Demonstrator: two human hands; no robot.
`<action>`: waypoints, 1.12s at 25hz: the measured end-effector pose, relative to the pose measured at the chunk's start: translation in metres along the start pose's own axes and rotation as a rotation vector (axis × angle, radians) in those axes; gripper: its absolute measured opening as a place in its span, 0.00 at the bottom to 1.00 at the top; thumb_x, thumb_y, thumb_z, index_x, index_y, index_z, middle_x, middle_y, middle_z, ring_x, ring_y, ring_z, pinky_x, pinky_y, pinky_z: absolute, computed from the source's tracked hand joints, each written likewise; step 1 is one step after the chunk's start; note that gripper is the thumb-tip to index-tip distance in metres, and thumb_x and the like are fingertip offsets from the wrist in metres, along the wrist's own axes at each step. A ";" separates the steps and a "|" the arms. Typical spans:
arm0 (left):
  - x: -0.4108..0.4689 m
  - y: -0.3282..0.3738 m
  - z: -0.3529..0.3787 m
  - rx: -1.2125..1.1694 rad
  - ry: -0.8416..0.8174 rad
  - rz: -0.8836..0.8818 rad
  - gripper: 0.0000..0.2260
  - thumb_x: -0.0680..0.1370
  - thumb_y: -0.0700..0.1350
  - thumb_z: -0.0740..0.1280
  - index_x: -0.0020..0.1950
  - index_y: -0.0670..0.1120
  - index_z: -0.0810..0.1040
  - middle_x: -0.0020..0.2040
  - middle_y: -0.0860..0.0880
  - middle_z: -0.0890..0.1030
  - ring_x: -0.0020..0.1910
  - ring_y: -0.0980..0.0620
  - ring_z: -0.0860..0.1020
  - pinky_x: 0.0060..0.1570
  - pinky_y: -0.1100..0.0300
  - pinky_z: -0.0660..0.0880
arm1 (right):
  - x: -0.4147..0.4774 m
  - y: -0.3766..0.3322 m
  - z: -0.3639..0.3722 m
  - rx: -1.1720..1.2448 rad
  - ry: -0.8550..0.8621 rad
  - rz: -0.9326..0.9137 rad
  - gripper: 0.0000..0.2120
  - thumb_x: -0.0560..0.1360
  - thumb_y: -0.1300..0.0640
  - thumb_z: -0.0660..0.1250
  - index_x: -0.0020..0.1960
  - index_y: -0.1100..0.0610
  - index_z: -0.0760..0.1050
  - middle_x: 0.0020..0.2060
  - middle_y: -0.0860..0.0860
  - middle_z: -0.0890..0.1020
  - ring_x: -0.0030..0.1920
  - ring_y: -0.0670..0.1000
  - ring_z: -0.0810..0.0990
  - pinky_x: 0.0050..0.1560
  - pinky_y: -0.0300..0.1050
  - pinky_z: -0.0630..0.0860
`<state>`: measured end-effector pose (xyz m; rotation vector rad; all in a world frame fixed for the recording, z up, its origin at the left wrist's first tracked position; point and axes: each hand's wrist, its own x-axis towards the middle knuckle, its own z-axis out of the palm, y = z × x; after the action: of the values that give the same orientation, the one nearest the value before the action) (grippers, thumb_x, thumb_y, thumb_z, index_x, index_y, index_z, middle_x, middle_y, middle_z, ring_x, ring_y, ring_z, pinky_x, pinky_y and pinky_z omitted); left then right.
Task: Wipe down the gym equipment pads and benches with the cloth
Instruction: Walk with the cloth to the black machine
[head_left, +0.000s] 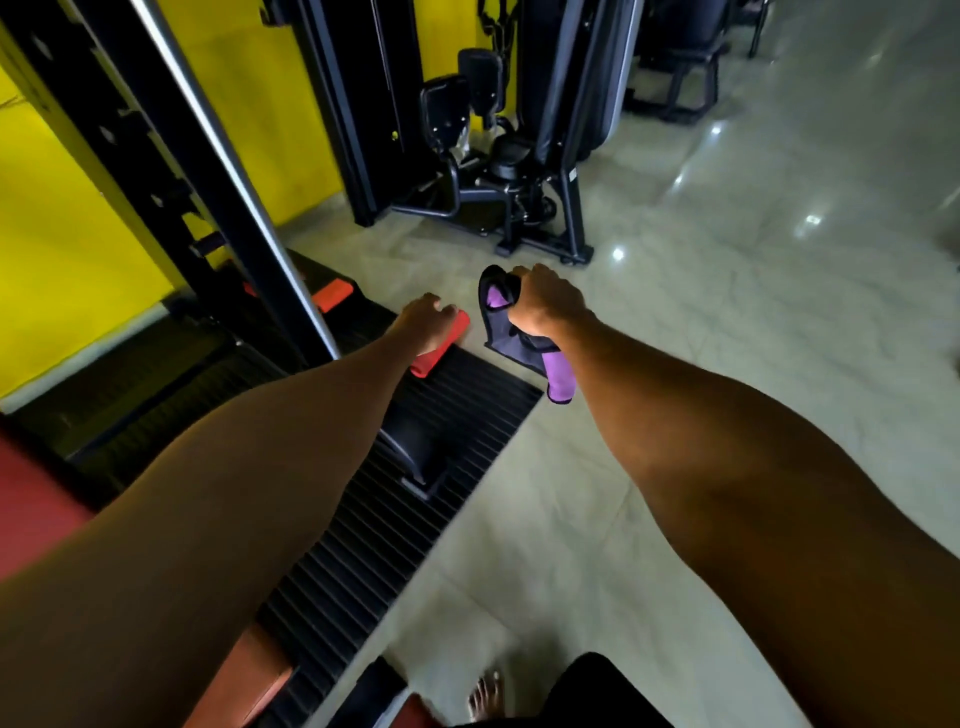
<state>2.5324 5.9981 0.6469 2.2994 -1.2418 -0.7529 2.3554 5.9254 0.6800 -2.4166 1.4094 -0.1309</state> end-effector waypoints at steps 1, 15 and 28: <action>0.015 0.012 0.001 0.007 -0.006 0.005 0.23 0.85 0.52 0.59 0.78 0.42 0.66 0.76 0.40 0.69 0.74 0.40 0.69 0.72 0.51 0.67 | 0.014 0.008 -0.008 -0.001 0.015 0.007 0.20 0.79 0.56 0.67 0.70 0.54 0.71 0.65 0.59 0.76 0.63 0.64 0.78 0.59 0.55 0.75; 0.285 0.195 0.027 -0.089 0.040 0.030 0.22 0.85 0.52 0.61 0.76 0.42 0.69 0.75 0.40 0.71 0.71 0.40 0.72 0.69 0.50 0.71 | 0.280 0.164 -0.120 -0.028 0.071 -0.020 0.26 0.78 0.58 0.65 0.75 0.47 0.68 0.61 0.59 0.80 0.60 0.65 0.80 0.58 0.55 0.78; 0.584 0.345 0.054 -0.038 -0.064 0.103 0.20 0.83 0.52 0.61 0.69 0.40 0.75 0.69 0.38 0.76 0.68 0.38 0.74 0.66 0.51 0.71 | 0.554 0.292 -0.181 -0.011 0.114 0.072 0.19 0.81 0.54 0.63 0.71 0.52 0.71 0.61 0.59 0.79 0.60 0.64 0.79 0.55 0.53 0.74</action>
<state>2.5482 5.3184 0.6560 2.1781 -1.3516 -0.8122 2.3482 5.2741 0.7021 -2.3973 1.5481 -0.2481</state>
